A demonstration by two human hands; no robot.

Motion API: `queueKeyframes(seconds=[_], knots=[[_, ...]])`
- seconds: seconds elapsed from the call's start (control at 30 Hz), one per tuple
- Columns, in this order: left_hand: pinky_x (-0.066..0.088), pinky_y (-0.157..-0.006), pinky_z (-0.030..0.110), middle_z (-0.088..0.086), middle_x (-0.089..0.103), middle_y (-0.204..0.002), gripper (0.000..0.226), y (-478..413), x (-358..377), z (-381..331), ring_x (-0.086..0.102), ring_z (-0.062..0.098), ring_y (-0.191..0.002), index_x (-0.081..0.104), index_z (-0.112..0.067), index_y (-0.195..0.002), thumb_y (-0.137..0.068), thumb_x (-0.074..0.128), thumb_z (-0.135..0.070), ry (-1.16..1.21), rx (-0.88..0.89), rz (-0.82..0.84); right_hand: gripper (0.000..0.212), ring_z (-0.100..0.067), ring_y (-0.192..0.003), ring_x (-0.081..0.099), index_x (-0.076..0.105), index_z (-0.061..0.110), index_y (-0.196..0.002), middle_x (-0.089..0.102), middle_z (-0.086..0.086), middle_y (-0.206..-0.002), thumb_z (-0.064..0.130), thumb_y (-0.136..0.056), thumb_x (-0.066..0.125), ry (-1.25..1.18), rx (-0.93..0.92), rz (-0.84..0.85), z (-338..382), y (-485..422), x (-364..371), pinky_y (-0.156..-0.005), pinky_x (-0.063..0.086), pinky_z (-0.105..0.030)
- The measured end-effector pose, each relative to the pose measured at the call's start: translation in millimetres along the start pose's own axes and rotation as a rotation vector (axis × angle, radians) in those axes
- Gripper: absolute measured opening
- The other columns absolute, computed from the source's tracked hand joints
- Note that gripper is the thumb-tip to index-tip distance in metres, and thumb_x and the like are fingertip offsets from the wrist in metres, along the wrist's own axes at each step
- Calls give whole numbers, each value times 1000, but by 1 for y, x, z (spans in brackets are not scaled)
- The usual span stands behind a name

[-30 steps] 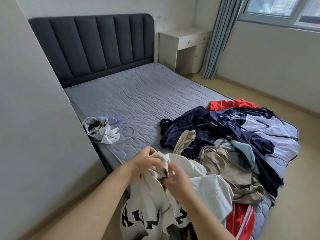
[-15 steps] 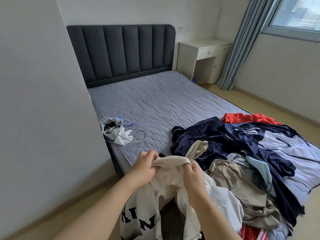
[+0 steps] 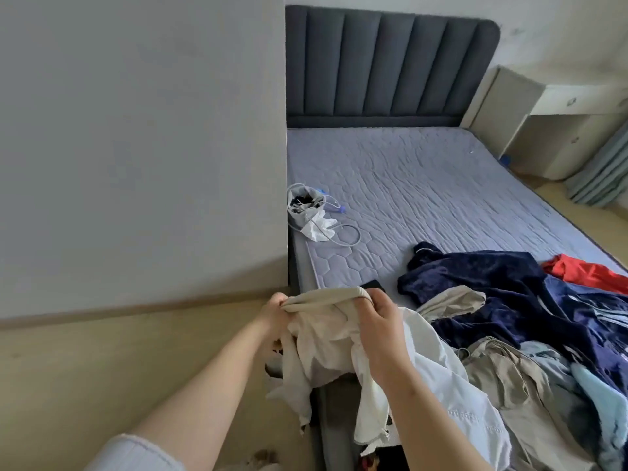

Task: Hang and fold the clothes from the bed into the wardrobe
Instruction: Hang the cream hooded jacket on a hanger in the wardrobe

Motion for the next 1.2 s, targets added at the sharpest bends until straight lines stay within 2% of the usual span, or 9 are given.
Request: queueKeyframes(seconds=[0.13, 0.23, 0.37, 0.53, 0.73, 0.8, 0.87, 0.97, 1.2], knots=[[44, -65, 29, 15, 59, -98, 21, 28, -39, 17, 56, 25, -83, 54, -8, -104, -96, 38, -19, 345, 26, -202, 13, -10, -53, 42, 60, 6, -76, 47, 3, -57, 13, -87, 57, 39, 24, 231, 4, 13, 36, -45, 35, -18], [43, -60, 27, 9, 61, -78, 22, 55, -81, 16, 57, 21, -66, 57, -14, -79, -94, 40, -9, 642, 81, -387, 9, -8, -48, 45, 63, 18, -75, 50, 8, -53, 16, -78, 71, 44, 10, 455, 9, 30, 71, -43, 37, -18], [46, -61, 30, 11, 57, -75, 20, 92, -137, 18, 56, 22, -65, 54, -11, -80, -94, 40, -6, 893, 120, -502, 38, -1, -61, 53, 53, 32, -102, 57, 9, -73, 28, -72, 76, 388, -94, 756, 14, 52, 119, -52, 41, -13], [52, -75, 37, 13, 65, -86, 13, 145, -203, 50, 62, 26, -78, 61, -9, -93, -93, 52, -19, 1039, 138, -600, 11, -18, -72, 53, 52, 26, -74, 53, 9, -67, 24, -84, 55, 776, -331, 720, 27, 84, 191, -56, 39, -27], [50, -51, 24, 10, 59, -78, 33, 238, -309, 123, 62, 19, -62, 52, -2, -126, -94, 46, -8, 1186, 234, -922, 23, -22, -72, 52, 56, 19, -78, 56, 3, -70, 9, -86, 37, 618, -272, 772, 27, 155, 281, -54, 37, -25], [48, -44, 19, 8, 55, -73, 32, 272, -340, 142, 60, 19, -57, 53, 0, -123, -93, 44, -1, 1174, 264, -1030, 21, -18, -65, 48, 56, 13, -79, 55, 2, -68, 7, -86, 37, 498, -250, 782, 35, 186, 317, -55, 37, -23], [54, -59, 27, 12, 61, -78, 18, 302, -368, 158, 63, 23, -65, 61, -2, -100, -89, 47, 5, 1218, 332, -1054, 21, -16, -63, 47, 54, 14, -76, 56, 1, -70, 8, -87, 38, 355, -208, 782, 45, 217, 350, -54, 37, -25], [49, -83, 38, 15, 60, -93, 30, 346, -403, 186, 60, 26, -84, 56, -3, -110, -85, 50, 11, 1190, 418, -1080, 22, -14, -58, 42, 50, 13, -74, 51, 0, -67, 4, -86, 34, 230, -176, 794, 57, 263, 396, -52, 34, -26], [48, -65, 32, 11, 55, -90, 49, 449, -471, 268, 57, 23, -80, 48, -6, -118, -76, 44, 20, 1122, 503, -1252, 24, -11, -55, 40, 49, 16, -70, 48, 2, -64, 2, -87, 37, 77, -230, 918, 79, 380, 484, -51, 35, -25]])
Point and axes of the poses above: each hand's wrist, its own y-axis away from the middle knuckle, its own x-axis out of the palm, z = x × y, the point moved 2 cm from there along -y, towards the middle knuckle
